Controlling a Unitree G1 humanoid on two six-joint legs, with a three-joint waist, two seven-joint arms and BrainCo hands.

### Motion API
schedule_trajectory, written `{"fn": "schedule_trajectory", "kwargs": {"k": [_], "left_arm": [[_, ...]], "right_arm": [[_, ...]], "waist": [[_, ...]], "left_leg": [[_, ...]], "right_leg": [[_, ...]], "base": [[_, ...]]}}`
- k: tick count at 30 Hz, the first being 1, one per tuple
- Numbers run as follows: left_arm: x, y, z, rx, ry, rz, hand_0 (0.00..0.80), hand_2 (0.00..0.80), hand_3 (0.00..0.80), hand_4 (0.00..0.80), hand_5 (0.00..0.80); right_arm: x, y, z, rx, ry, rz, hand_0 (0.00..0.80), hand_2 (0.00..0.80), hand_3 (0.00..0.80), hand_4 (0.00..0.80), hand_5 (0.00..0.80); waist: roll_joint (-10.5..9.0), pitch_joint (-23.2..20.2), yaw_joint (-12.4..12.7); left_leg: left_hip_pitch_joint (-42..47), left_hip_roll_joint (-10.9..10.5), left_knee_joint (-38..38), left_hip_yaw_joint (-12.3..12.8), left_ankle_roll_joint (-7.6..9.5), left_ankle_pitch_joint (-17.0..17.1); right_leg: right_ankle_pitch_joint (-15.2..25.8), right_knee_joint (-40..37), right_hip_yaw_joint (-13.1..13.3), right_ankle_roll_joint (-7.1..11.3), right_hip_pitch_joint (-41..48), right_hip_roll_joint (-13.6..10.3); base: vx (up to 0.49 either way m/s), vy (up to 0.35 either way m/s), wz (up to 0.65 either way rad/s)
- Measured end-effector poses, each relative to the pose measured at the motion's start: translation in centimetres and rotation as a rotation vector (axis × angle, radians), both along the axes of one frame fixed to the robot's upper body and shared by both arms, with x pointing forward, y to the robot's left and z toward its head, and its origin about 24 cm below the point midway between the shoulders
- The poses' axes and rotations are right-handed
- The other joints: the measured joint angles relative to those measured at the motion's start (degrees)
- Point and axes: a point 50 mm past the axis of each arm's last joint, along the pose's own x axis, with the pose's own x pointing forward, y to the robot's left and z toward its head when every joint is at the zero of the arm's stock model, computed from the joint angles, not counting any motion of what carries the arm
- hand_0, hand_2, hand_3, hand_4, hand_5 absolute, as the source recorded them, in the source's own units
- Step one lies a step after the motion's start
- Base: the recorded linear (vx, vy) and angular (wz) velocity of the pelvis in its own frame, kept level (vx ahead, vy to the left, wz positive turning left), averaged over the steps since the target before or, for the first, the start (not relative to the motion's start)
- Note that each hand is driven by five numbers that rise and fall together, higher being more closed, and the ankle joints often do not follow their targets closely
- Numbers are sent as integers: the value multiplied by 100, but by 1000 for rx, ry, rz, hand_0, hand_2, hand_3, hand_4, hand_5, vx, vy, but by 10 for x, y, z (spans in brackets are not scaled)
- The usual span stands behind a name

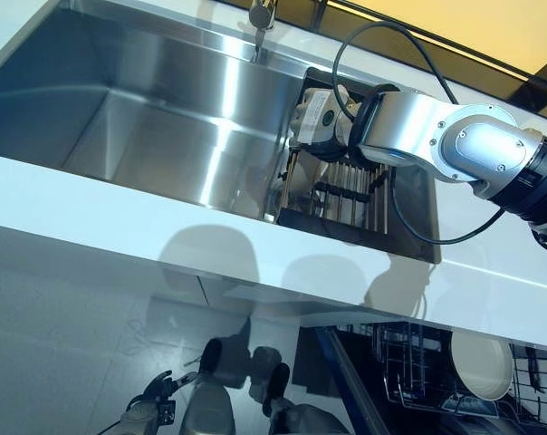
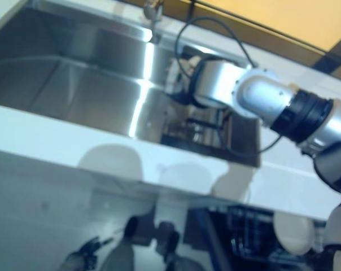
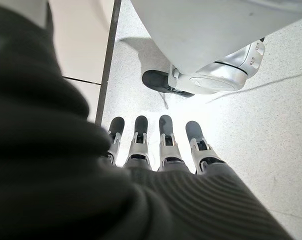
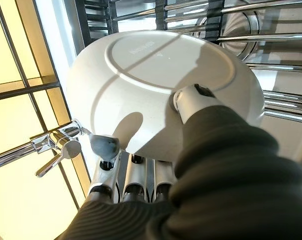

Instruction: Take plates into dishwasher

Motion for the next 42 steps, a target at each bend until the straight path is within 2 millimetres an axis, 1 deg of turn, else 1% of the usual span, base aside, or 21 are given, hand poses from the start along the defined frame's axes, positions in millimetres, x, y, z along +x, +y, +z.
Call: {"fn": "schedule_trajectory", "kwargs": {"k": [5,7,10,12,14,16,18,20,22,24,25,27,28,29,31,32,33,36,37,39,42], "left_arm": [[0,1,0,7,0,-3,0,0,0,0,0],[0,1,1,11,0,-4,0,0,0,0,0],[-3,3,0,20,9,1,0,0,0,0,0],[-10,2,-2,18,27,3,0,0,0,0,0],[-13,-1,-5,15,39,-7,0,0,0,0,0],[-18,-4,-7,14,56,-19,0,0,0,0,0],[-24,-8,-10,1,72,-16,0,0,0,0,0],[-25,-12,-11,-8,79,-16,0,0,0,0,0],[-25,-15,-13,-18,81,-16,0,0,0,0,0],[-26,-18,-13,-25,84,-17,0,0,0,0,0],[-26,-21,-14,-31,87,-21,0,0,0,0,0],[-30,-24,-16,-30,101,-40,0,0,0,0,0],[-32,-24,-17,-29,109,-47,0,0,0,0,0],[-34,-25,-17,-30,115,-51,0,0,0,0,0],[-38,-26,-18,-34,123,-49,0,0,0,0,0],[-39,-26,-19,-35,126,-49,0,0,0,0,0],[-41,-26,-19,-35,132,-47,0,0,0,0,0],[-44,-26,-20,-41,139,-48,0,0,0,0,0],[-45,-27,-20,-44,142,-47,0,0,0,0,0],[-43,-29,-20,-50,133,-50,0,0,0,0,0],[-43,-31,-21,-59,126,-53,0,0,0,0,0]], "right_arm": [[7,-10,5,36,-21,-16,800,800,800,800,800],[10,-16,7,51,-32,-28,800,800,800,800,800],[14,-25,11,76,-48,-43,800,800,800,800,800],[17,-32,13,97,-54,-58,800,800,800,800,800],[20,-42,16,123,-58,-82,800,800,800,800,800],[23,-50,19,163,-63,-106,800,800,800,800,800],[24,-59,22,204,-70,-125,800,800,800,800,800],[27,-70,22,261,-75,-148,800,800,800,800,800],[30,-85,19,325,-71,-185,800,800,800,800,800],[31,-96,15,383,-63,-214,800,800,800,800,800],[31,-107,12,437,-62,-233,800,800,800,800,800],[32,-123,8,522,-52,-274,800,800,800,800,800],[32,-132,6,579,-40,-301,800,800,800,800,800],[30,-141,5,651,-29,-327,800,800,800,800,800],[29,-157,3,755,-19,-372,800,800,800,800,800],[27,-165,2,798,-15,-396,800,800,800,800,800],[25,-178,-2,891,1,-426,800,800,800,800,800],[18,-207,-10,1089,42,-492,800,800,800,800,800],[15,-215,-16,1127,66,-524,800,800,800,800,800],[8,-233,-26,1180,95,-584,800,800,800,800,800],[0,-248,-40,1258,160,-643,800,800,800,800,800]], "waist": [[-94,-67,-36],[-112,-84,-149],[-172,-161,-181],[-172,-332,-291],[-123,-502,-380],[-56,-679,-495],[40,-855,-596],[146,-959,-665],[243,-1043,-678],[312,-1088,-753],[376,-1135,-812],[442,-1162,-823],[471,-1178,-917],[503,-1196,-961],[548,-1218,-978],[568,-1221,-992],[592,-1229,-1106],[638,-1219,-1248],[671,-1221,-1260],[718,-1209,-1386],[814,-1157,-1495]], "left_leg": [[131,29,-18,146,-10,-9],[212,32,-20,164,-22,-21],[344,63,-21,342,-46,-70],[411,75,-21,468,-33,-102],[472,75,-22,558,-6,-126],[545,74,-25,643,10,-160],[600,76,-26,761,22,-198],[665,78,-27,820,33,-226],[728,88,-29,932,37,-249],[766,89,-29,955,39,-259],[776,90,-30,978,40,-259],[834,100,-31,1092,43,-276],[853,103,-33,1111,45,-283],[866,101,-33,1122,47,-286],[910,104,-33,1219,49,-303],[945,106,-34,1249,52,-314],[977,106,-36,1255,55,-324],[1041,108,-39,1387,65,-348],[1081,104,-39,1418,71,-368],[1123,95,-42,1448,81,-386],[1181,84,-58,1535,105,-422]], "right_leg": [[26,0,71,-16,49,10],[24,-10,109,-14,117,11],[14,-18,259,1,157,24],[25,-19,356,2,165,24],[27,-19,396,2,187,17],[38,-18,504,-11,208,14],[49,-18,571,-13,210,12],[58,-19,648,-7,240,14],[67,-19,706,6,243,12],[66,-20,733,12,263,12],[69,-19,778,20,262,15],[92,-19,861,22,265,26],[93,-21,908,24,278,27],[93,-22,920,25,283,26],[104,-22,1005,33,281,29],[109,-22,1024,37,297,29],[106,-23,1039,38,318,28],[117,-23,1149,47,324,34],[119,-23,1184,50,353,33],[119,-23,1224,52,384,25],[126,-24,1309,65,401,20]], "base": [[8,-29,-14],[21,-24,-8],[28,-17,-29],[34,-13,-31],[40,5,-23],[37,20,-23],[33,36,-26],[36,47,-25],[37,47,-26],[36,49,-12],[35,51,-14],[48,71,-24],[51,66,-15],[42,52,-10],[38,43,-19],[44,57,-18],[44,73,-12],[32,83,-18],[15,74,-19],[8,73,-10],[6,80,-14]]}}
